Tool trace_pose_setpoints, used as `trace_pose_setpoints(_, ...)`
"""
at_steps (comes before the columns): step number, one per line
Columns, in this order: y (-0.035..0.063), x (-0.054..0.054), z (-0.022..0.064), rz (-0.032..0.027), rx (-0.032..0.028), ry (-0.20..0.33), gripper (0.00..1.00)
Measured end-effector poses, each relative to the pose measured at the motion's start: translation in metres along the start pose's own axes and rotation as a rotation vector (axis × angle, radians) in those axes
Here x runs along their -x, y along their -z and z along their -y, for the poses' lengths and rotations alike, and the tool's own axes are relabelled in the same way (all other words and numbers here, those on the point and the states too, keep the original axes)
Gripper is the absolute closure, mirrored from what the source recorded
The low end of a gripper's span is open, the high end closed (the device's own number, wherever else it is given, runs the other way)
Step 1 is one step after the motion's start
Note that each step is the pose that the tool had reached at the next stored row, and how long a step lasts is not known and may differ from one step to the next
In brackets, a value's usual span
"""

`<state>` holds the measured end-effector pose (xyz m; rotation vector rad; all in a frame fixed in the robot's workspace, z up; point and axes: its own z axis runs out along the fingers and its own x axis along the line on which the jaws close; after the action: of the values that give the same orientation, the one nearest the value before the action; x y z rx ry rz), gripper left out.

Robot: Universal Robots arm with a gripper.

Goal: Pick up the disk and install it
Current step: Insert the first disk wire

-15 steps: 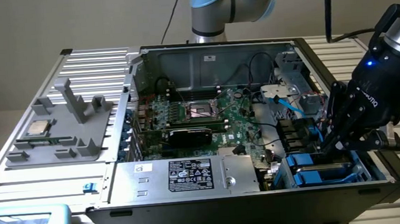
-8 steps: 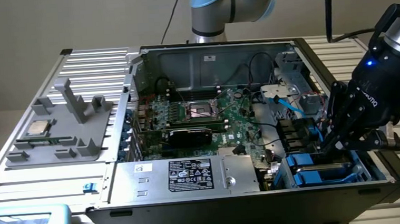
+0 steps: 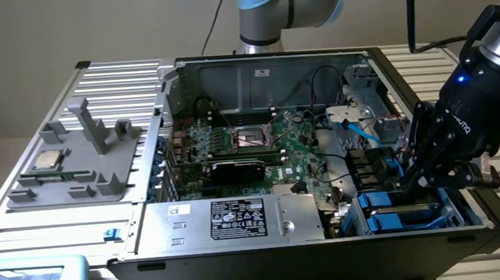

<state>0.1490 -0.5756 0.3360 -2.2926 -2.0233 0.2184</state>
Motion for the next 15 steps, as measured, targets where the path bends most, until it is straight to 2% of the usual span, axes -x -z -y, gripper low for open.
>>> trace_pose_setpoints(9, -0.0024, -0.0001, -0.0007, -0.0019, -0.0005, -0.006, 0.84)
trace_pose_setpoints(15, -0.0022, -0.0002, -0.0009, -0.0011, -0.0005, -0.007, 0.84)
